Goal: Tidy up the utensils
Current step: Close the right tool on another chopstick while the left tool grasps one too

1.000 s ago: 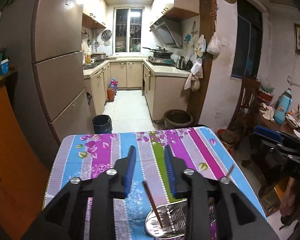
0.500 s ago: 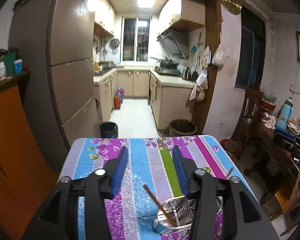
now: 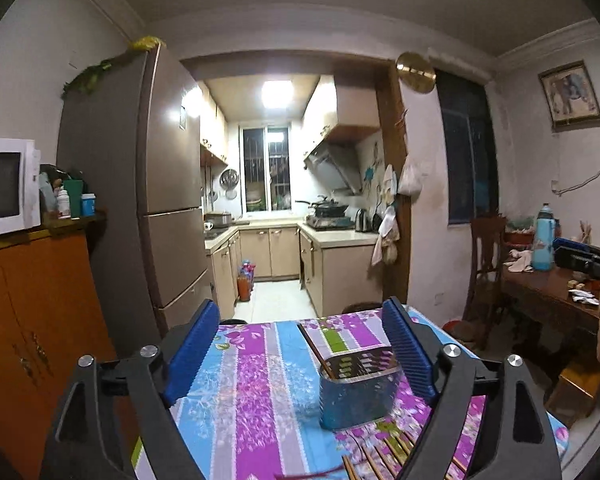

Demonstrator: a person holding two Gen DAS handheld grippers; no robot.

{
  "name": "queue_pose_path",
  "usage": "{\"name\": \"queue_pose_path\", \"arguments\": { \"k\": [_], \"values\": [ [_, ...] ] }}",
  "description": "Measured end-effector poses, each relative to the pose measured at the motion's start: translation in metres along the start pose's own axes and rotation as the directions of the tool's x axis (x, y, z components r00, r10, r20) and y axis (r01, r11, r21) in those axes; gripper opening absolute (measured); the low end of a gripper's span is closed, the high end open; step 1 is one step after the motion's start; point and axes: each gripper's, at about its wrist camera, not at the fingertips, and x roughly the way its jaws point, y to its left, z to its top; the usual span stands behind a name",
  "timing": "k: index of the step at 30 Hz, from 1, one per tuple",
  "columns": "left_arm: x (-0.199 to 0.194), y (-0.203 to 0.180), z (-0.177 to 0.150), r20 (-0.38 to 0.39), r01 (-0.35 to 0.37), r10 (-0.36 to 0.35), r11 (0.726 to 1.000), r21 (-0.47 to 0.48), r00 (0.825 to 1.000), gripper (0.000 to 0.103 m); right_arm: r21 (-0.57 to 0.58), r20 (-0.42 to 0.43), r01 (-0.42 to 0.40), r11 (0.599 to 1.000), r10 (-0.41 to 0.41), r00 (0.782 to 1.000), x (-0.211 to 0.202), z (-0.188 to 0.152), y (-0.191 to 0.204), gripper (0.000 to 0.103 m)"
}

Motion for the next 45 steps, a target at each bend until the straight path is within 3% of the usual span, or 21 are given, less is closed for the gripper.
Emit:
{"name": "queue_pose_path", "arguments": {
  "k": [8, 12, 15, 17, 19, 21, 25, 29, 33, 35, 41, 45],
  "values": [
    [-0.066, -0.015, -0.079, 0.014, -0.007, 0.007, 1.0, 0.027, 1.0, 0.087, -0.031, 0.074, 0.017, 0.999, -0.015, 0.997, -0.056, -0.07, 0.037, 0.092],
    [-0.073, -0.024, -0.143, -0.062, 0.037, -0.035, 0.999, 0.032, 0.997, 0.087, -0.024, 0.065, 0.034, 0.999, -0.033, 0.997, -0.067, -0.118, 0.049, 0.092],
    [-0.067, -0.037, -0.194, -0.167, 0.095, -0.087, 0.995, 0.039, 0.982, 0.087, 0.005, 0.023, 0.043, 0.999, -0.043, 0.999, -0.07, -0.154, 0.053, 0.092],
    [-0.06, -0.045, -0.227, -0.241, 0.133, -0.122, 0.991, 0.031, 0.963, 0.082, 0.029, -0.021, 0.054, 0.998, -0.053, 0.998, -0.067, -0.179, 0.053, 0.092],
    [-0.053, -0.053, -0.257, -0.312, 0.167, -0.153, 0.986, 0.022, 0.938, 0.072, 0.06, -0.063, 0.06, 0.996, -0.056, 0.996, -0.064, -0.196, 0.051, 0.091],
    [-0.049, -0.058, -0.272, -0.343, 0.183, -0.165, 0.983, 0.02, 0.925, 0.064, 0.074, -0.104, 0.075, 0.994, -0.067, 0.992, -0.061, -0.212, 0.049, 0.088],
    [-0.041, -0.067, -0.296, -0.4, 0.197, -0.174, 0.98, 0.017, 0.9, 0.046, 0.102, -0.149, 0.09, 0.991, -0.074, 0.986, -0.059, -0.23, 0.048, 0.085],
    [-0.039, -0.075, -0.302, -0.411, 0.217, -0.186, 0.976, 0.03, 0.892, 0.042, 0.121, -0.176, 0.093, 0.988, -0.071, 0.982, -0.057, -0.241, 0.045, 0.084],
    [-0.033, -0.076, -0.304, -0.416, 0.203, -0.169, 0.979, 0.037, 0.894, 0.031, 0.109, -0.185, 0.095, 0.99, -0.074, 0.98, -0.055, -0.246, 0.048, 0.079],
    [-0.032, -0.076, -0.304, -0.41, 0.192, -0.159, 0.98, 0.042, 0.898, 0.026, 0.098, -0.188, 0.092, 0.991, -0.073, 0.979, -0.054, -0.249, 0.05, 0.07],
    [-0.031, -0.079, -0.306, -0.38, 0.161, -0.13, 0.986, 0.049, 0.916, 0.025, 0.059, -0.271, 0.069, 0.996, -0.05, 0.961, -0.035, -0.283, 0.061, 0.039],
    [-0.03, -0.079, -0.307, -0.365, 0.148, -0.121, 0.988, 0.048, 0.923, 0.025, 0.072, -0.301, 0.056, 0.996, -0.031, 0.953, -0.026, -0.298, 0.066, 0.028]
  ]
}}
